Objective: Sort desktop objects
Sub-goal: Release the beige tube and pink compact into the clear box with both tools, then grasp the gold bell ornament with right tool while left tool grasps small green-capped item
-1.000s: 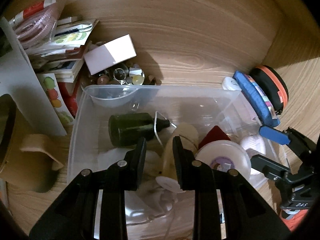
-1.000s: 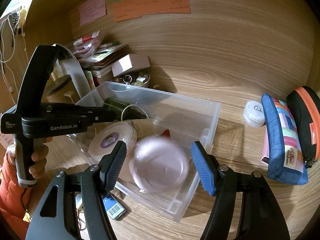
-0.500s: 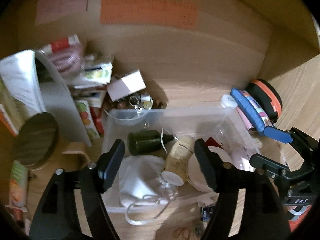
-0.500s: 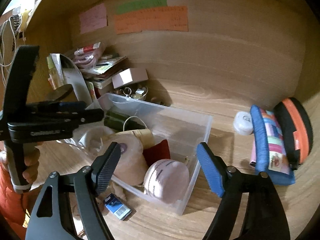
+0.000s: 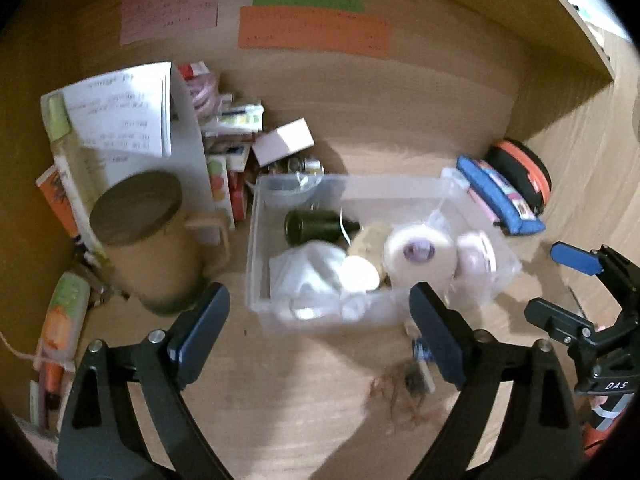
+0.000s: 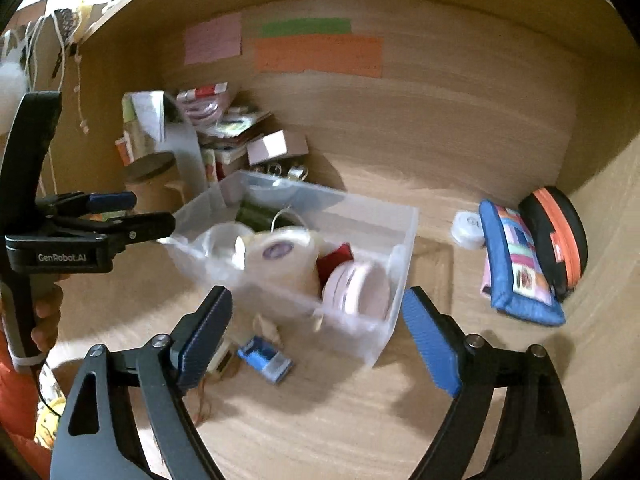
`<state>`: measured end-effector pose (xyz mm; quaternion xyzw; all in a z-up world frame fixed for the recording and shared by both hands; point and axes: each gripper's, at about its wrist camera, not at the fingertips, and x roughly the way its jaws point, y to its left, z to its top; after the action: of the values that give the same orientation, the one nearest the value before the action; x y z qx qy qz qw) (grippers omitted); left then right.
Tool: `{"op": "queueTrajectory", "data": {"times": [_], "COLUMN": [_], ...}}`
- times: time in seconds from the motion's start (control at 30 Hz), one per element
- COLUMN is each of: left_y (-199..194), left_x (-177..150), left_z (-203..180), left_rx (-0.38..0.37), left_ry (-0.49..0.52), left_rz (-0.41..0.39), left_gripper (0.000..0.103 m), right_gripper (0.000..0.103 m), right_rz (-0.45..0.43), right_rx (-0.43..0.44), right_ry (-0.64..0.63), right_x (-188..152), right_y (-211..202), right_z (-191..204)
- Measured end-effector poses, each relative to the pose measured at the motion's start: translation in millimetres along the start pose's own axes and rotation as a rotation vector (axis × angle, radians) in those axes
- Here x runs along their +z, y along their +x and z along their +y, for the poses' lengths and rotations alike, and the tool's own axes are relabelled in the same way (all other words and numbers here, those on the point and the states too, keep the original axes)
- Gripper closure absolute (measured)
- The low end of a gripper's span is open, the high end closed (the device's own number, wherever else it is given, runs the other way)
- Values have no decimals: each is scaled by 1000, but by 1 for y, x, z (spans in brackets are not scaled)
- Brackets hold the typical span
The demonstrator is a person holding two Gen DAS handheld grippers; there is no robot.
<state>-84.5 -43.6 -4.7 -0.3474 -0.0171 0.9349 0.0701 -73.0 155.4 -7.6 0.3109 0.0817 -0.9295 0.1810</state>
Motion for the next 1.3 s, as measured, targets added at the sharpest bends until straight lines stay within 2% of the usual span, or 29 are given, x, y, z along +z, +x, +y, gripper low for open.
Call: {"op": "queueTrajectory", "data": {"times": [0.2, 0.3, 0.53, 0.67, 0.73, 0.87, 0.93, 1.1, 1.3], "left_y": [-4, -8, -8, -10, -11, -8, -5, 3, 17], "left_x": [-28, -43, -70, -82, -88, -92, -93, -88, -76], "left_z": [-7, -6, 8, 11, 10, 6, 3, -13, -38], "left_rx": [30, 41, 36, 37, 40, 46, 38, 3, -31], "left_ry": [30, 21, -44, -60, -59, -48, -47, -30, 14], "left_rz": [34, 50, 104, 124, 129, 143, 152, 161, 167], "left_gripper": [11, 11, 11, 11, 11, 11, 11, 11, 11], "right_gripper": [18, 20, 36, 48, 57, 67, 83, 85, 85], "right_rz": [39, 58, 123, 145, 167, 169, 164, 146, 118], "right_rx": [25, 73, 227, 242, 246, 217, 198, 141, 87], "right_ry": [27, 41, -13, -53, -60, -67, -68, -53, 60], "right_x": [-30, -47, -90, -101, -104, -111, -111, -111, -104], "right_y": [-4, -8, -11, -4, 3, 10, 10, 9, -1], "right_z": [8, 16, 62, 82, 87, 90, 91, 77, 28]}}
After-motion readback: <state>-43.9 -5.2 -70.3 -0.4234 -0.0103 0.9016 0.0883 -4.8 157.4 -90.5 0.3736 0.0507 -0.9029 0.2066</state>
